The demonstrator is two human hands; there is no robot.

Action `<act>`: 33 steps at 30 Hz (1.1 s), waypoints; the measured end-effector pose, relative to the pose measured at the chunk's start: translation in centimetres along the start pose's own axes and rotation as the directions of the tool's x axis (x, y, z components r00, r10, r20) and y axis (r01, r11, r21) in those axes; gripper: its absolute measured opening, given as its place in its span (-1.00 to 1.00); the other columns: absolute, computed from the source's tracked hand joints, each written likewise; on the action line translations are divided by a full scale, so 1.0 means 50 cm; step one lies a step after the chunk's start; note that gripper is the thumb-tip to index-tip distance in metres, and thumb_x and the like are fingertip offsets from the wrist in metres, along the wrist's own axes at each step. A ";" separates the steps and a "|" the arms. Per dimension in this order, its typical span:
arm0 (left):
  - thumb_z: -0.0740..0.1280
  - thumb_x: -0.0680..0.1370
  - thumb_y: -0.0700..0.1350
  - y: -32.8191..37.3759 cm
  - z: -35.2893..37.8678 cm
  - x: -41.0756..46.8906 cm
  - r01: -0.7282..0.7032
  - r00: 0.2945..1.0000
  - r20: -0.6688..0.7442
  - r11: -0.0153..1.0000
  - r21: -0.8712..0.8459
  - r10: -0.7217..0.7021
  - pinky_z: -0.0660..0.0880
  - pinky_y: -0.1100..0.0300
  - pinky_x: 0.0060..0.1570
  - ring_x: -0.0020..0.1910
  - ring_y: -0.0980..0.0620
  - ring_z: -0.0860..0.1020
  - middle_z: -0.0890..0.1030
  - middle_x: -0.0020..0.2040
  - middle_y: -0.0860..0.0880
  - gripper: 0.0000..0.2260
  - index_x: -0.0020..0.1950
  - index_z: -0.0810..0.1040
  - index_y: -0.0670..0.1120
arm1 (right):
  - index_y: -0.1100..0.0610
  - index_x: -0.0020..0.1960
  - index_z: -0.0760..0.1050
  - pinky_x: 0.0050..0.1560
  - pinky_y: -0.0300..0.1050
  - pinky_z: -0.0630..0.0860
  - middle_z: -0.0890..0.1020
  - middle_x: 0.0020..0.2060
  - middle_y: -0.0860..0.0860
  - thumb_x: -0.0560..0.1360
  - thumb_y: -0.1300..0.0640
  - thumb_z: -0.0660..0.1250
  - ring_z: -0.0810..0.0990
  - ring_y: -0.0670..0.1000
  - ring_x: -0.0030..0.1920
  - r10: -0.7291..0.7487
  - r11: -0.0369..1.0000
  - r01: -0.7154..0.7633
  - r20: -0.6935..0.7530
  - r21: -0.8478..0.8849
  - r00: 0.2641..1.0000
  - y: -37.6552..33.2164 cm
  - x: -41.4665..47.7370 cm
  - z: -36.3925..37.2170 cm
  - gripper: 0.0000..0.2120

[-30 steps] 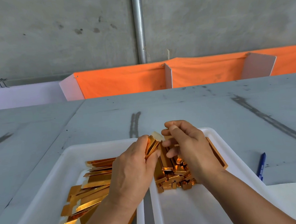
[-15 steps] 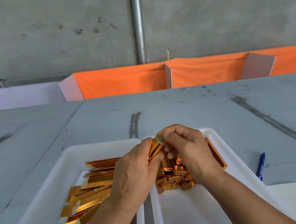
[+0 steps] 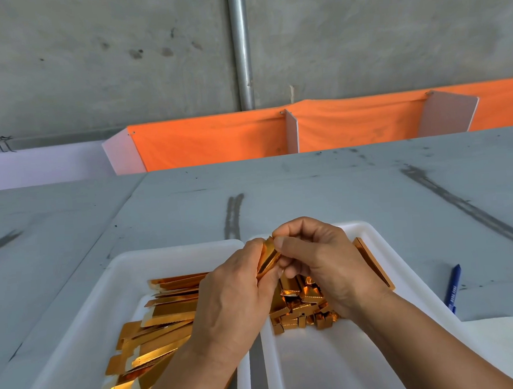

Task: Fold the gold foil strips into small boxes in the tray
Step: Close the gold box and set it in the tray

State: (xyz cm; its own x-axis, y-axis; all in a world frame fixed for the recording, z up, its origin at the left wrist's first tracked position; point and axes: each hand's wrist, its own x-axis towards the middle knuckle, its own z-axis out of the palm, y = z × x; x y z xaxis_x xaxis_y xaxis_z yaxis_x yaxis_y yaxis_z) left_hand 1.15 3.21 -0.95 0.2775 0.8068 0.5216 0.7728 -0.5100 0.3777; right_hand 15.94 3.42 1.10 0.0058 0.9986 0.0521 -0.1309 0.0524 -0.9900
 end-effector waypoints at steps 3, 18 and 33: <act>0.32 0.53 0.11 0.000 -0.001 0.000 -0.009 1.000 -0.002 1.000 0.012 0.009 0.38 0.45 -0.31 -0.29 0.16 0.51 0.49 -0.23 0.16 -0.71 0.18 0.47 0.02 | 0.21 -0.11 0.63 -0.37 -0.25 0.53 0.60 -0.34 0.16 0.50 0.31 0.40 0.55 -0.04 -0.42 0.055 0.997 -0.056 0.020 0.058 0.998 -0.003 0.001 -0.003 -0.95; 0.18 0.50 0.21 -0.004 0.002 -0.003 -0.078 0.997 0.028 0.997 -0.017 0.079 0.33 0.52 -0.25 -0.24 0.21 0.47 0.44 -0.18 0.22 -0.57 0.28 0.45 0.04 | 0.21 -0.23 0.63 -0.51 -0.26 0.50 0.58 -0.44 0.16 0.47 0.37 0.39 0.51 0.00 -0.53 0.159 0.983 -0.162 0.039 0.087 0.987 -0.013 0.005 -0.017 -0.85; 0.33 0.52 0.14 -0.011 0.003 -0.002 -0.018 0.999 0.031 0.999 -0.051 0.020 0.31 0.49 -0.36 -0.36 0.22 0.44 0.38 -0.29 0.24 -0.67 0.22 0.46 0.05 | 0.18 -0.04 0.70 -0.12 -0.17 0.66 0.72 -0.19 0.19 0.53 0.31 0.38 0.73 0.10 -0.17 0.058 0.993 -0.052 0.059 -0.103 0.997 -0.012 0.000 -0.022 -0.87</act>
State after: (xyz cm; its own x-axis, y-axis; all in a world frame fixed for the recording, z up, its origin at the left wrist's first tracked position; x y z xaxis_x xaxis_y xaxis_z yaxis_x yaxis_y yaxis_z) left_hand 0.79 3.45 -1.29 0.3104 0.8053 0.5052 0.7375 -0.5393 0.4066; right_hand 17.10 3.42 1.53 -0.0598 0.9982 0.0021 -0.0285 0.0004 -0.9996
